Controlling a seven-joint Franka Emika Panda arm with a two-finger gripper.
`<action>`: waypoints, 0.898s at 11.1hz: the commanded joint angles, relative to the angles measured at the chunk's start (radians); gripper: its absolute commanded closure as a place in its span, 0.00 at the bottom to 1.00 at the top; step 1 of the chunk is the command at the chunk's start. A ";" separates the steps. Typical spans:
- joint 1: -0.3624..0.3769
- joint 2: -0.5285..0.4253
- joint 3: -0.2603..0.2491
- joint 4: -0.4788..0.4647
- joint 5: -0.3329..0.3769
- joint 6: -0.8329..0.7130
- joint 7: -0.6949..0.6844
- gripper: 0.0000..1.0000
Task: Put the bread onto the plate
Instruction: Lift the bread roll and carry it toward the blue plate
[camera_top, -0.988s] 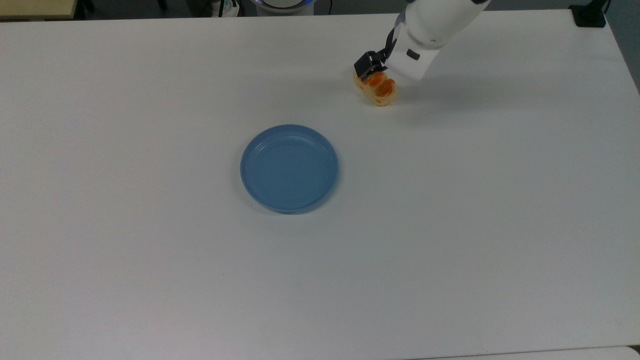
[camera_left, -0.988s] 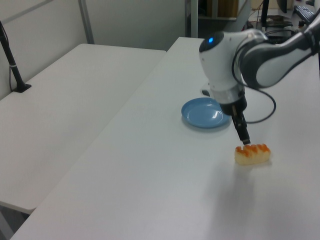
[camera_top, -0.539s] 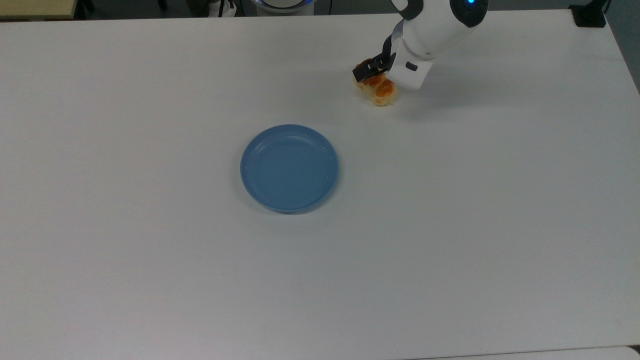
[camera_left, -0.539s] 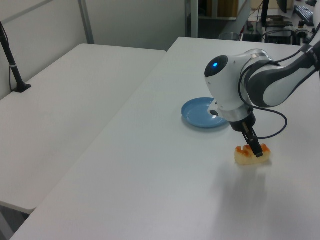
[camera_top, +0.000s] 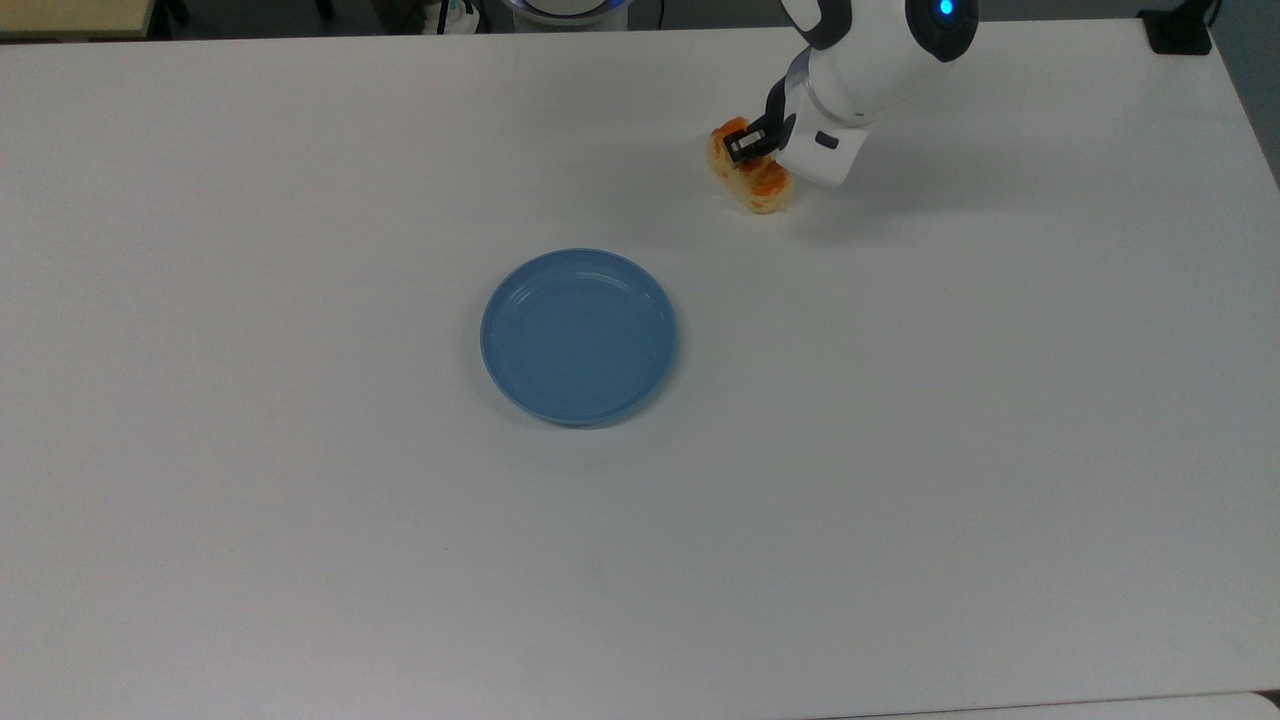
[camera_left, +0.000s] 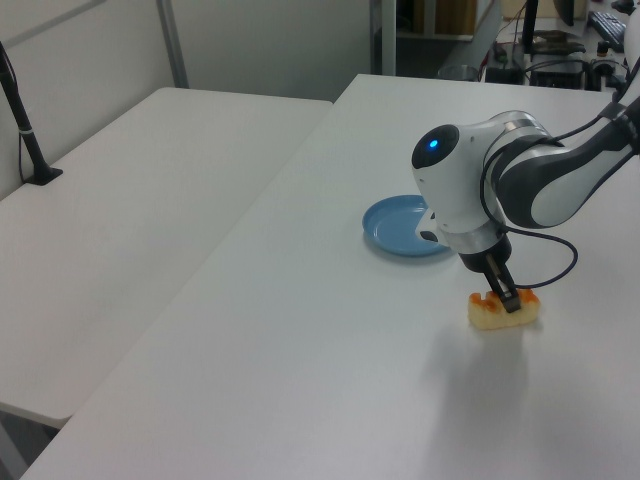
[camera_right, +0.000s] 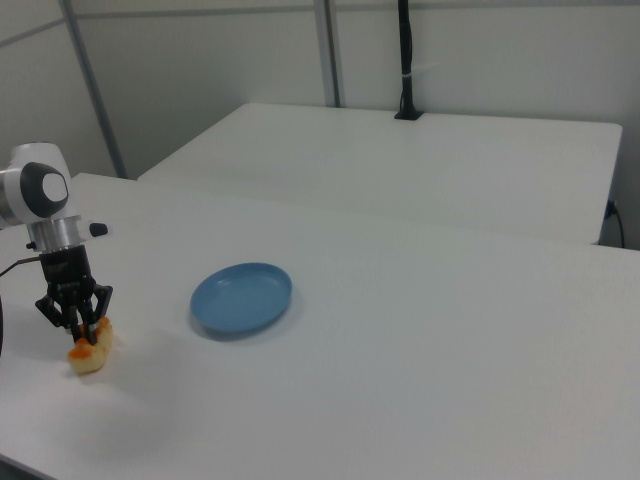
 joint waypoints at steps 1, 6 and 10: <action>0.009 -0.051 -0.023 0.014 -0.009 -0.019 -0.027 0.92; -0.146 -0.065 -0.124 0.313 0.006 -0.210 -0.178 0.91; -0.335 0.053 -0.125 0.360 0.001 -0.052 -0.194 0.88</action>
